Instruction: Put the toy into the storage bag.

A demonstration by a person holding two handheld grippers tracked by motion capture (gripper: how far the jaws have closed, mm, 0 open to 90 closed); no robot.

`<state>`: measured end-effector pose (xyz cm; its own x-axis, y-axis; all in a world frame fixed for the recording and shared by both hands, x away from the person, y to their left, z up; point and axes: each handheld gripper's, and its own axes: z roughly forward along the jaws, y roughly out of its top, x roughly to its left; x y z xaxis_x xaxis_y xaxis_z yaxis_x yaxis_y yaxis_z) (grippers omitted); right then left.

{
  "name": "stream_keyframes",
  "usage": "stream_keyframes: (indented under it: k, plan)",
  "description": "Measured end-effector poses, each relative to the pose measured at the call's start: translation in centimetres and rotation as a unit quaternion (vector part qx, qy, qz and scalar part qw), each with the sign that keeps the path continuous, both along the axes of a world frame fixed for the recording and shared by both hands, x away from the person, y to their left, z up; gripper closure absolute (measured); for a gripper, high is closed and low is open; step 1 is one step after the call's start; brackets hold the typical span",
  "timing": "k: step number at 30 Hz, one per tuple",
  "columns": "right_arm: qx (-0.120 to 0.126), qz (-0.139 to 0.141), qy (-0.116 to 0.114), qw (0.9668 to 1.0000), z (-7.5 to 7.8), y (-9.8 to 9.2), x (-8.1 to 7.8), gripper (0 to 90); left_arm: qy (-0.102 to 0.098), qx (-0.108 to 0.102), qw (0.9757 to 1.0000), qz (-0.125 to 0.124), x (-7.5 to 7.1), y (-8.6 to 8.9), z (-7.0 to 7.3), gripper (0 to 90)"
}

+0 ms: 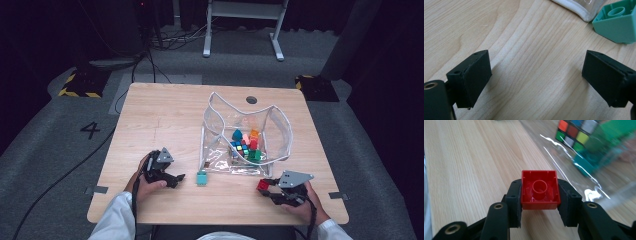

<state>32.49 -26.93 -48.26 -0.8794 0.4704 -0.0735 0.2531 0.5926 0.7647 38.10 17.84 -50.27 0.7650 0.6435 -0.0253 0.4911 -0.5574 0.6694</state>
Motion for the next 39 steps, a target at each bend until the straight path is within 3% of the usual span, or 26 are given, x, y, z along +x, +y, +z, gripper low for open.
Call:
stream_keyframes:
  k: [4,12,15,26,32,39]
  plan:
    - [0.009,-0.024,0.008,0.9996,0.1,-2.0,0.0,59.2,0.0,0.0,1.0,0.0,0.0,0.0,0.0,8.9]
    - [0.032,-0.08,-0.002,0.9963,0.7,-5.4,0.4,59.2,0.0,0.0,1.0,0.0,0.0,0.0,0.0,8.9]
    - [0.027,-0.097,-0.015,0.9948,1.1,-6.4,0.8,59.2,0.0,0.0,1.0,0.0,0.0,0.0,0.0,8.9]
    - [0.048,-0.131,-0.029,0.9898,3.6,-9.2,2.6,59.2,0.0,0.0,1.0,0.0,0.0,0.0,0.0,8.8]
    - [0.061,-0.128,-0.057,0.9882,6.8,-10.1,3.6,59.2,0.0,0.0,1.0,0.0,0.0,0.0,0.0,8.8]
    - [0.06,-0.116,-0.088,0.9875,11.3,-9.1,5.1,59.2,0.0,0.0,1.0,0.0,0.0,0.0,0.0,8.8]
